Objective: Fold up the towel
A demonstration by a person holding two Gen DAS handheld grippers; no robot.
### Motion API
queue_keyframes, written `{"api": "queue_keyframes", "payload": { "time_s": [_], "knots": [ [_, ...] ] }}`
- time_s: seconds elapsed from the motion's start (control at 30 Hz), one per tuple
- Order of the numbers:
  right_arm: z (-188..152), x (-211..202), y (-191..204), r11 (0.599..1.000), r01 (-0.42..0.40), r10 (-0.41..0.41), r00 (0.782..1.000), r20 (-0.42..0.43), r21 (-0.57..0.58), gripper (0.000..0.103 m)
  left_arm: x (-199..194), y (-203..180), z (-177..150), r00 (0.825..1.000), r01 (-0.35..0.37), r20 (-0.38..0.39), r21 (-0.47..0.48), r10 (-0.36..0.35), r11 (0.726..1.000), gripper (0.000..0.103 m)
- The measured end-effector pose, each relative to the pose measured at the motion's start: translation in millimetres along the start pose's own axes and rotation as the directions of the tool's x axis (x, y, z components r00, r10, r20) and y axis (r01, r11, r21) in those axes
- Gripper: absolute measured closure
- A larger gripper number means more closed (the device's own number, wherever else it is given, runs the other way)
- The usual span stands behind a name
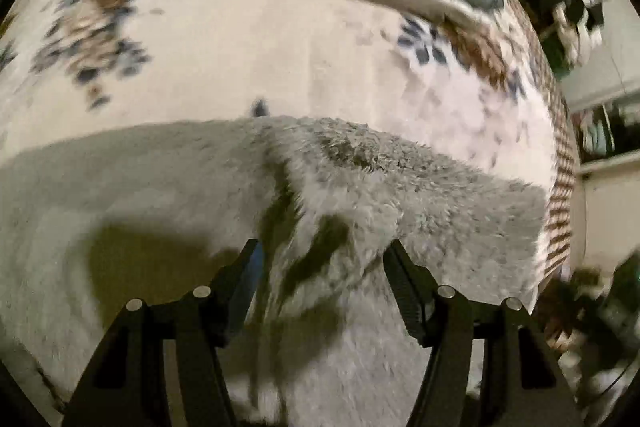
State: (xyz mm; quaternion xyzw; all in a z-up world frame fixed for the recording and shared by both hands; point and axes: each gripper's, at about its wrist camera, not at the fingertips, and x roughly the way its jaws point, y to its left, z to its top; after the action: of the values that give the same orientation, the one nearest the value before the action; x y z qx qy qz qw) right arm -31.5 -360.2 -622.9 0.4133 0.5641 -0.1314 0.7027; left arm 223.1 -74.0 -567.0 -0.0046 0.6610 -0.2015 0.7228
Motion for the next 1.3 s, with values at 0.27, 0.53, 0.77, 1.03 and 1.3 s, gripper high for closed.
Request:
{"api": "queue_keyframes", "payload": {
  "time_s": [0.27, 0.53, 0.77, 1.03, 1.3],
  "knots": [
    [55.2, 72.8, 64.9, 0.963, 0.109, -0.128, 0.990, -0.062, -0.248, 0.044, 9.9, -0.6, -1.4, 0.997, 0.040, 0.060, 0.074, -0.044, 0.996, 0.085],
    [59.2, 63.3, 93.4, 0.942, 0.153, -0.147, 0.988, 0.041, -0.300, 0.066, 11.7, 42.1, -11.1, 0.993, 0.107, 0.066, -0.122, -0.099, 0.987, 0.085],
    [50.8, 51.3, 99.7, 0.922, 0.218, -0.213, 0.976, 0.054, -0.319, 0.018, -29.1, 44.1, -23.2, 0.975, 0.191, 0.151, -0.173, -0.166, 0.966, 0.049],
    [-6.9, 28.7, 111.1, 0.951, 0.132, -0.127, 0.991, 0.036, -0.279, 0.011, -102.2, 135.8, -123.8, 0.953, 0.152, 0.303, -0.486, 0.003, 0.861, 0.017],
    [-43.3, 71.4, 144.2, 0.931, 0.117, -0.146, 0.988, -0.057, -0.345, 0.011, -81.7, 251.8, -163.6, 0.944, 0.080, 0.279, -0.707, 0.174, 0.702, 0.018]
  ]
}}
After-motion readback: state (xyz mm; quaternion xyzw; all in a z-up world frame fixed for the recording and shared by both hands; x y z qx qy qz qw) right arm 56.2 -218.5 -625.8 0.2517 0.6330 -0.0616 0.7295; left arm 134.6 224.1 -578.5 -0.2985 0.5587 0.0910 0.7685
